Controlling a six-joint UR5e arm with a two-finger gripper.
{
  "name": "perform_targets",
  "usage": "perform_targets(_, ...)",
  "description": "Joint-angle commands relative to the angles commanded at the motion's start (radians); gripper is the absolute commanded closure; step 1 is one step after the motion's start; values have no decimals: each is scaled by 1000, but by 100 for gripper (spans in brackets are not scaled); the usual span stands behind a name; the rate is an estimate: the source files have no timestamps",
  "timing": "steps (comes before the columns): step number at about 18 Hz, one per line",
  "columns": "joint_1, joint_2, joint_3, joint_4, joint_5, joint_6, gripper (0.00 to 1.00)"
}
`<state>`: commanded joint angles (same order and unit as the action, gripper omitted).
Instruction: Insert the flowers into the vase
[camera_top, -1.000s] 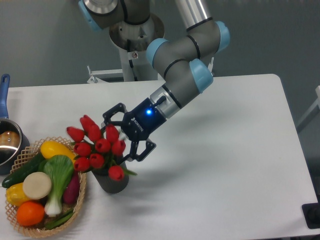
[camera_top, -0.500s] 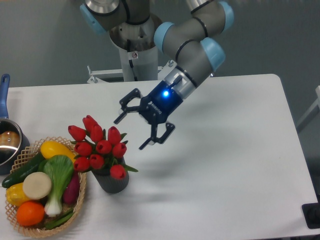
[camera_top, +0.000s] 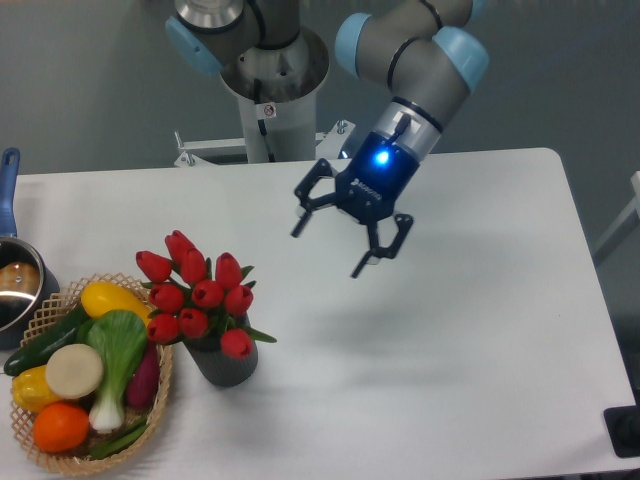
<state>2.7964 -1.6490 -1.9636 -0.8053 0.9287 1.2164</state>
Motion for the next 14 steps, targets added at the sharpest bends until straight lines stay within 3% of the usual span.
perform_targets(7, -6, -29, 11, -6, 425, 77, 0)
perform_targets(14, -17, -74, -1, -3, 581, 86, 0)
